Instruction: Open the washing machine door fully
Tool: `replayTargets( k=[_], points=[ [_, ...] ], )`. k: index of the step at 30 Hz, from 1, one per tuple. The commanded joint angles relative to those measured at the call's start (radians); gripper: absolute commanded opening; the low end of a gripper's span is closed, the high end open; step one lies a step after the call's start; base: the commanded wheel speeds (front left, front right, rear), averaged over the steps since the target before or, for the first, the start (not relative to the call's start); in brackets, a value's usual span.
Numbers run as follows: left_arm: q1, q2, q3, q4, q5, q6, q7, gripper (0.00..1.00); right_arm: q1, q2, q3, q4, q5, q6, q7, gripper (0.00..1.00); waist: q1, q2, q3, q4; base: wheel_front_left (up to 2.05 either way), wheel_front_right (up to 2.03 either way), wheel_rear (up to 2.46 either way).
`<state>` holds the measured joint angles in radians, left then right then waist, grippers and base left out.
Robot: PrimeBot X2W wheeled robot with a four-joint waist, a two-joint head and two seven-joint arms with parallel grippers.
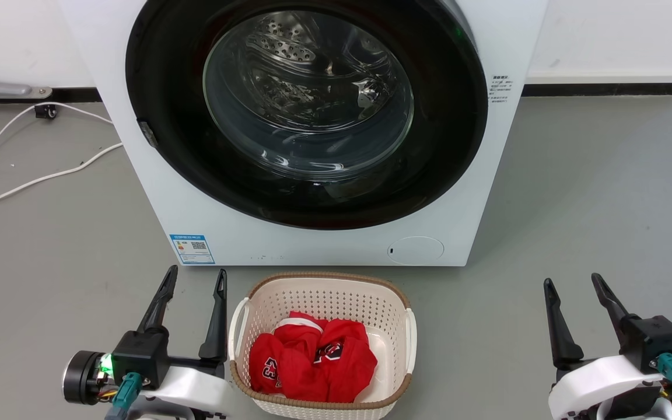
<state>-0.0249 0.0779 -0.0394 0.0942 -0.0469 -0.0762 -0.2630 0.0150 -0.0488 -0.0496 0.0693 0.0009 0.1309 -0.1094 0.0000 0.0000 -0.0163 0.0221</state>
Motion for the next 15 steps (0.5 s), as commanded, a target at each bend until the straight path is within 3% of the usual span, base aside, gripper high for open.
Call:
replayTargets(
  k=[1,2,3,4,5,10,13,15],
  points=[
    [0.010,-0.003,0.002,0.002,0.004,-0.003,-0.003,1.00,-0.009,-0.003,0.000,0.002,0.006,0.000,-0.003,1.00,0.0000,0.0000,0.000,0.000,0.00,0.00,0.00],
    [0.010,-0.004,0.003,0.002,0.005,-0.003,-0.003,1.00,-0.008,-0.003,0.000,0.004,0.011,0.000,0.000,1.00,0.0000,0.0000,0.000,0.000,0.00,0.00,0.00],
    [0.010,-0.004,0.004,0.002,0.006,-0.004,-0.003,1.00,-0.008,-0.003,-0.001,0.004,0.013,0.000,0.002,0.45,0.0000,0.0000,0.001,0.000,0.00,0.00,0.00],
    [0.010,-0.005,0.005,0.001,0.006,-0.003,-0.003,1.00,-0.008,-0.003,-0.001,0.004,0.013,0.000,0.003,0.14,0.0000,0.0000,0.001,0.000,0.00,0.00,0.00],
    [0.010,-0.005,0.005,0.001,0.007,-0.004,-0.003,1.00,-0.007,-0.003,0.000,0.005,0.015,0.000,0.004,0.00,0.0000,0.0000,0.001,0.000,0.00,0.00,0.00],
    [0.013,-0.007,0.008,-0.001,0.008,-0.006,-0.003,1.00,-0.009,-0.003,0.000,-0.003,0.074,0.000,-0.021,0.00,0.0000,0.0000,0.002,0.000,0.00,0.00,0.00],
    [0.012,-0.008,0.009,-0.001,0.008,-0.008,-0.003,1.00,-0.017,-0.002,-0.008,0.020,0.325,0.000,-0.064,0.00,0.0000,0.0000,0.002,0.001,0.00,0.00,0.00],
    [0.013,-0.008,0.013,0.000,0.008,-0.008,-0.003,1.00,-0.038,-0.002,-0.016,0.053,0.571,0.000,-0.107,0.00,0.0000,0.0000,0.003,-0.001,0.00,0.00,0.00]
  ],
)
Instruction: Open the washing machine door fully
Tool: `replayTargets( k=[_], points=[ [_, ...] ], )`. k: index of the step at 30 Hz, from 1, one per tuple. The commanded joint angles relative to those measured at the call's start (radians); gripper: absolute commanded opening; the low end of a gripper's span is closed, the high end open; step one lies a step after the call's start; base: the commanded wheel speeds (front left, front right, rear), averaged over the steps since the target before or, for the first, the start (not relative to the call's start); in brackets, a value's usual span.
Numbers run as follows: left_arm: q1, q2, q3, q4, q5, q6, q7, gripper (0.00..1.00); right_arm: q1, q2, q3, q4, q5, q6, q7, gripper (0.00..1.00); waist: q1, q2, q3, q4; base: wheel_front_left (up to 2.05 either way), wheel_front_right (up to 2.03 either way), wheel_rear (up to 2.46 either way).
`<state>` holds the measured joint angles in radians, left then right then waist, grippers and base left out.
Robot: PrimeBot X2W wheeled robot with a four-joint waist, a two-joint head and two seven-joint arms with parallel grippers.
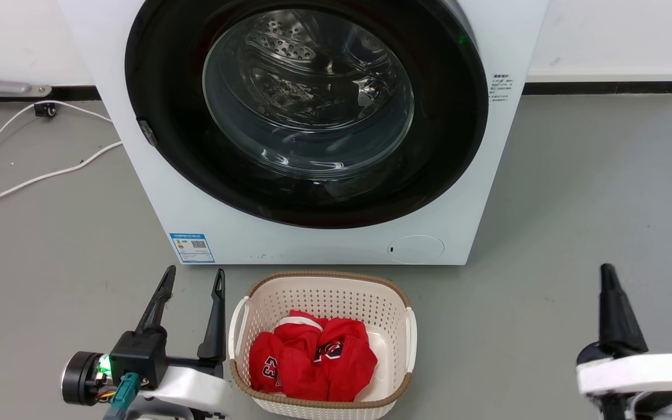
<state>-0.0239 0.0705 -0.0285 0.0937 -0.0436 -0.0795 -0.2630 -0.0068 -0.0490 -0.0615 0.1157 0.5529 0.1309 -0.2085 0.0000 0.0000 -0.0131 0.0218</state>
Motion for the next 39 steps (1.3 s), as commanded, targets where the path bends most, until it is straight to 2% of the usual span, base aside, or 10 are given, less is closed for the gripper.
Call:
replayTargets(
  k=[1,8,15,18,24,30,35,39],
  points=[
    [0.012,-0.001,0.003,0.001,0.007,-0.005,-0.003,1.00,-0.023,-0.002,-0.006,0.018,0.099,0.000,-0.018,0.00,0.0000,0.0000,0.001,-0.001,0.00,0.00,0.00],
    [0.003,-0.003,0.011,-0.004,0.004,-0.004,-0.003,1.00,-0.107,-0.002,-0.021,0.077,0.544,0.000,-0.047,0.00,0.0000,0.0000,0.015,-0.008,0.00,0.00,0.00],
    [-0.042,-0.004,0.023,-0.026,0.003,-0.006,-0.003,1.00,-0.305,-0.002,-0.109,0.146,0.778,0.000,0.051,0.00,0.0000,0.0000,0.088,-0.017,0.00,0.00,0.00],
    [-0.070,-0.004,0.029,-0.036,0.002,-0.007,-0.003,1.00,-0.424,-0.025,-0.155,0.198,0.838,0.000,0.111,0.00,0.0000,0.0000,0.127,-0.015,0.00,0.00,0.00],
    [-0.123,-0.004,0.043,-0.053,-0.002,-0.013,-0.003,1.00,-0.697,-0.112,-0.151,0.337,0.835,0.000,0.246,0.00,0.0000,0.0000,0.202,-0.005,0.00,0.00,0.00],
    [-0.162,-0.005,0.054,-0.072,0.001,-0.016,-0.003,1.00,-0.982,-0.193,-0.079,0.510,0.739,0.000,0.421,0.00,0.0000,0.0000,0.265,0.000,0.00,0.00,0.00],
    [-0.186,-0.005,0.058,-0.080,0.006,-0.022,-0.003,1.00,-1.191,-0.209,0.000,0.689,0.620,0.000,0.575,0.00,0.0000,0.0000,0.305,0.001,0.00,0.00,0.00],
    [-0.199,-0.005,0.058,-0.086,0.008,-0.025,-0.003,1.00,-1.319,-0.189,0.037,0.817,0.526,0.000,0.625,0.00,0.0000,0.0000,0.332,0.004,0.00,0.00,0.00]
  ],
)
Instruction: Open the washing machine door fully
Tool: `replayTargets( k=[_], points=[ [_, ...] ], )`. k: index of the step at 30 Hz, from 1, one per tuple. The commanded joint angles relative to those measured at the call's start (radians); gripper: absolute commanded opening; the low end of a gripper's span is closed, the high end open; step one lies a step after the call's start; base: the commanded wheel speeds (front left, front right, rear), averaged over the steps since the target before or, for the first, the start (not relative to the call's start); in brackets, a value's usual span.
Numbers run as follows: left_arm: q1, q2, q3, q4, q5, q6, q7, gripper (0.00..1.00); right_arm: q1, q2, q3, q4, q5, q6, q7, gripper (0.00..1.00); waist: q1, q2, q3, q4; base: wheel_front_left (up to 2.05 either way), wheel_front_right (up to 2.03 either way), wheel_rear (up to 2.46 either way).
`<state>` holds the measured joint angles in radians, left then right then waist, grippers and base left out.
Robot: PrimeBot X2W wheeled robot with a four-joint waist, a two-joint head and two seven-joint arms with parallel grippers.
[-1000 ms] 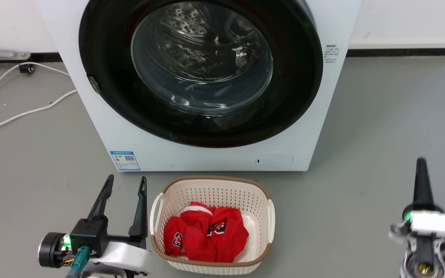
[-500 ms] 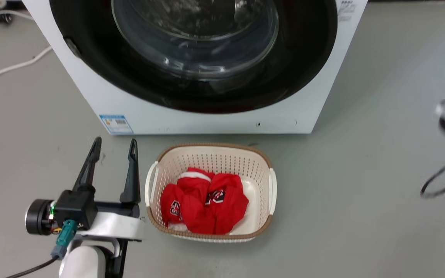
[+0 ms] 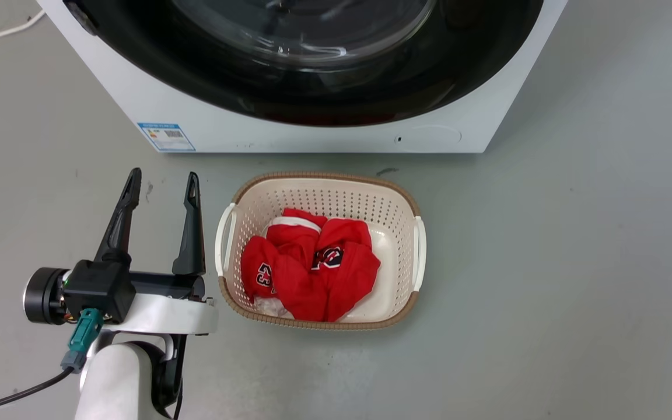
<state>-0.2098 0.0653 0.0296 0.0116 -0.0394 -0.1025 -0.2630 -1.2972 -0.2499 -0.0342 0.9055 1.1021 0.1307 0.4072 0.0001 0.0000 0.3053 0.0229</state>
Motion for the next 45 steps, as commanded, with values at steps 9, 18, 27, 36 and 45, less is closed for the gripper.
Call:
replayTargets(
  k=[9,18,27,36,45],
  points=[
    [-0.056,-0.001,-0.011,-0.018,0.003,-0.010,-0.003,1.00,-0.213,0.050,0.060,0.220,-0.175,0.000,0.036,0.00,-0.0001,0.0000,0.081,0.029,0.00,0.00,0.00],
    [-0.079,-0.003,-0.018,-0.029,0.005,-0.017,-0.003,1.00,-0.298,0.075,0.071,0.292,-0.227,0.000,0.044,0.00,-0.0001,0.0000,0.129,0.046,0.00,0.00,0.00],
    [-0.091,-0.007,-0.022,-0.021,0.006,-0.018,-0.003,1.00,-0.327,0.104,0.065,0.334,-0.231,0.000,0.109,0.00,-0.0001,0.0000,0.146,0.045,0.00,0.00,0.00],
    [-0.069,-0.010,-0.027,-0.003,0.001,-0.019,-0.003,1.00,-0.236,0.110,0.063,0.272,-0.171,0.000,0.265,0.00,-0.0001,0.0000,0.096,0.033,0.00,0.00,0.00],
    [-0.030,-0.012,-0.027,0.019,0.009,-0.019,-0.003,1.00,-0.076,0.134,0.071,0.157,-0.093,0.000,0.456,0.00,-0.0001,0.0000,0.006,0.026,0.00,0.00,0.00]
  ],
)
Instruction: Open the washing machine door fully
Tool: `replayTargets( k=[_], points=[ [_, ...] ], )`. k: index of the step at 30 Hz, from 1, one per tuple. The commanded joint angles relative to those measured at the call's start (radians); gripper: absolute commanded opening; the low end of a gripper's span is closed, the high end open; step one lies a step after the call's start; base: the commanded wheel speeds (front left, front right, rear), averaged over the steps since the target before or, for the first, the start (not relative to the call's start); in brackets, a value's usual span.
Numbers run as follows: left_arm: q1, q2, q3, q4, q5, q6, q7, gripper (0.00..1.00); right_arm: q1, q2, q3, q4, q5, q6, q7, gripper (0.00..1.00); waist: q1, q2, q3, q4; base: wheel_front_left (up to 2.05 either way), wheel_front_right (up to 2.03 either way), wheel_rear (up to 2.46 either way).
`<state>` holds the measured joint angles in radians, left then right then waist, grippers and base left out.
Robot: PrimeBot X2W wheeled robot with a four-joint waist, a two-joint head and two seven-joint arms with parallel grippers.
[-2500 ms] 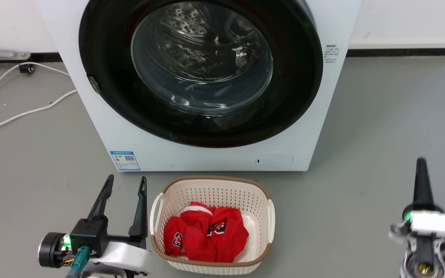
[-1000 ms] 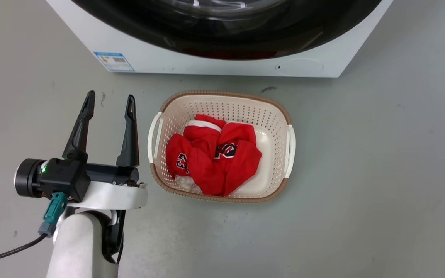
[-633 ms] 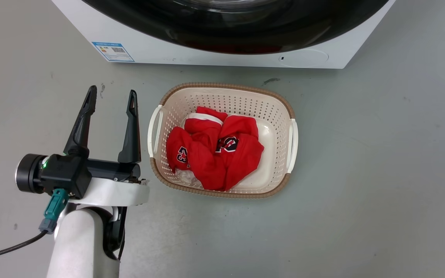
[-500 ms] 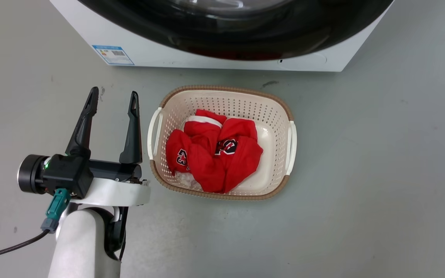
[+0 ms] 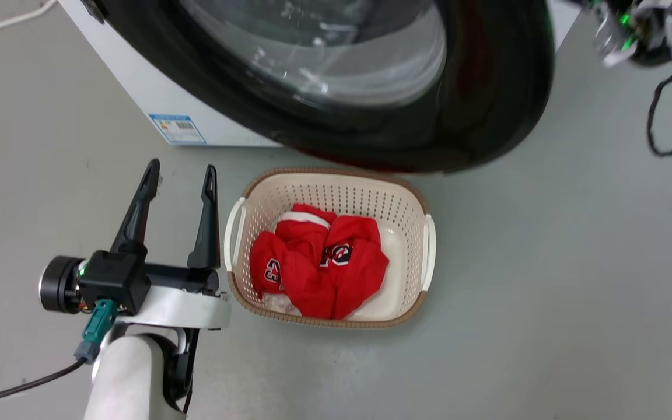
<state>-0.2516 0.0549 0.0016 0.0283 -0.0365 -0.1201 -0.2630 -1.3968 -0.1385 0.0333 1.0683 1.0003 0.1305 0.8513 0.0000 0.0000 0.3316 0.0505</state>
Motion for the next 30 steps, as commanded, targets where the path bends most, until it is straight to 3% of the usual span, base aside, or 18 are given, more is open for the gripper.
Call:
replayTargets(
  k=[1,19,30],
  points=[
    [0.017,-0.001,0.002,0.002,0.007,-0.001,-0.003,1.00,0.040,0.026,0.003,-0.023,0.016,0.000,0.029,0.00,0.0000,0.0000,-0.030,-0.002,0.00,0.00,0.00],
    [0.139,-0.003,-0.020,0.049,0.005,0.005,-0.003,1.00,0.435,0.089,0.081,-0.363,0.200,0.000,0.317,0.00,0.0000,0.0000,-0.215,-0.004,0.00,0.00,0.00],
    [0.167,-0.005,-0.050,0.066,-0.009,0.007,-0.003,1.00,0.618,0.090,0.276,-0.544,0.363,0.000,0.313,0.00,0.0000,0.0000,-0.258,0.017,0.00,0.00,0.00]
  ],
)
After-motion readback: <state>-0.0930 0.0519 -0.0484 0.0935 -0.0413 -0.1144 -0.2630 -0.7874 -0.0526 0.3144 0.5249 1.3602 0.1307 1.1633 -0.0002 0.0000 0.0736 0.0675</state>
